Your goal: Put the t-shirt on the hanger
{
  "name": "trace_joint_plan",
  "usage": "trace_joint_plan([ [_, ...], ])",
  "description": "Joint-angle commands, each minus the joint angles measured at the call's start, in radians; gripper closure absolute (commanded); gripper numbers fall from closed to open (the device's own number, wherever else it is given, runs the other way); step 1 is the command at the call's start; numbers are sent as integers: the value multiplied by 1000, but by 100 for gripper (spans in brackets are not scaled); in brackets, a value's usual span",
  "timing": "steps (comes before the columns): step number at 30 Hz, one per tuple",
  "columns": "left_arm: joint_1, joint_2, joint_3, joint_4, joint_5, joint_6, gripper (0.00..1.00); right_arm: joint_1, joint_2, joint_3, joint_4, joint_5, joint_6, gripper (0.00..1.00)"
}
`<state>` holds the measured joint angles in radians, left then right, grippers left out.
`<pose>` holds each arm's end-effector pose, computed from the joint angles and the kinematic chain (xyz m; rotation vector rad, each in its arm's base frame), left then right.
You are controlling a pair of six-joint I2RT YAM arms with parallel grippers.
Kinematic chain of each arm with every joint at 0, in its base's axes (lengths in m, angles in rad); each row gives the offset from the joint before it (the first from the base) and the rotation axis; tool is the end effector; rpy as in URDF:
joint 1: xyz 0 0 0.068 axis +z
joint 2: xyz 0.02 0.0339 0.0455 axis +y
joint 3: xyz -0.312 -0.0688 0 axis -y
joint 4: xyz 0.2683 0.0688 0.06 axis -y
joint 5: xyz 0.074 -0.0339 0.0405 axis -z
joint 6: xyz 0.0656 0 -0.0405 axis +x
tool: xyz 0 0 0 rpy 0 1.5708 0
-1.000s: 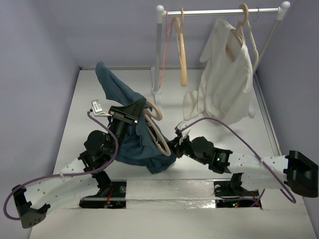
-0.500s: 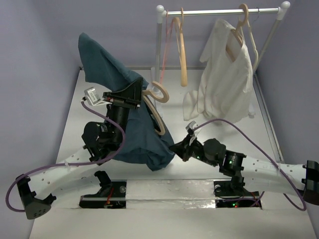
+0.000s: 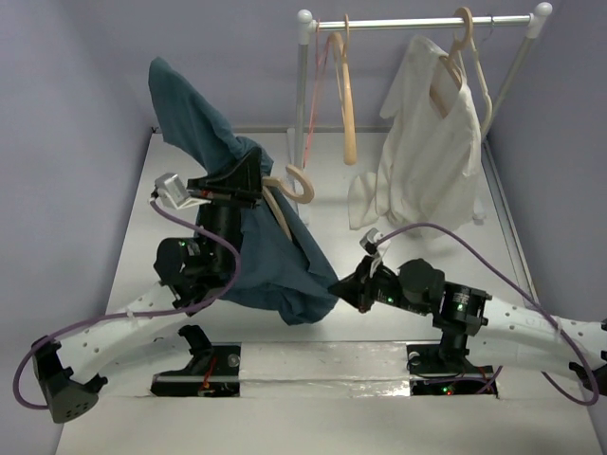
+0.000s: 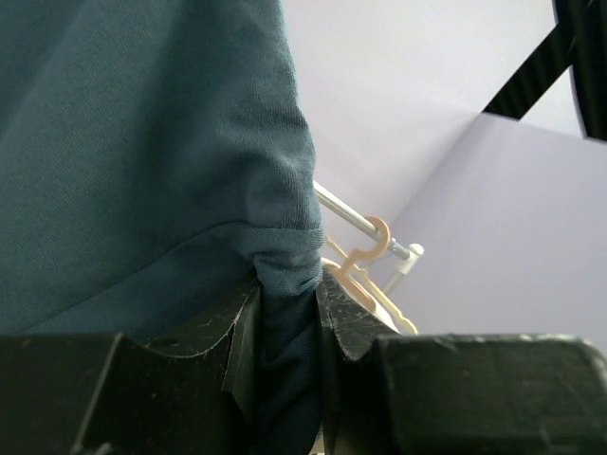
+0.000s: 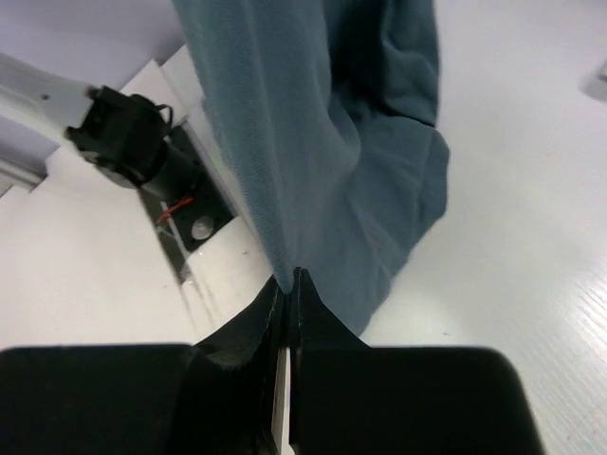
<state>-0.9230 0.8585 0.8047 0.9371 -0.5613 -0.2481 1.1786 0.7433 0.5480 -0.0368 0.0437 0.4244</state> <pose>0.1301 -0.1140 0.4952 -0.2972 0.8389 -0.9037 0.0794 0.1846 0.2993 -0.6846 1.8198 1.0754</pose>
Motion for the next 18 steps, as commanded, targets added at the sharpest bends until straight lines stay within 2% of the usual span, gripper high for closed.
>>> trace_joint_plan([
  [1,15,-84,-97,152,29,-126,100,22,62,131,-149,-88,1,100],
  [5,15,-122,-196,148,40,-317,100,93,184,262,-172,-67,-32,100],
  [7,15,-139,-231,120,35,-371,100,104,226,335,-274,33,-44,76],
  [9,15,-170,-243,94,37,-428,100,130,249,374,-357,120,-44,58],
  [10,15,-185,-245,56,35,-444,100,130,242,383,-409,190,-39,44],
  [12,15,-200,-240,10,29,-482,100,130,191,379,-423,215,-41,39],
  [15,15,-220,-257,-6,18,-507,100,130,150,351,-362,185,-47,37],
  [18,15,-217,-260,-11,9,-522,100,144,188,355,-341,217,-61,37],
])
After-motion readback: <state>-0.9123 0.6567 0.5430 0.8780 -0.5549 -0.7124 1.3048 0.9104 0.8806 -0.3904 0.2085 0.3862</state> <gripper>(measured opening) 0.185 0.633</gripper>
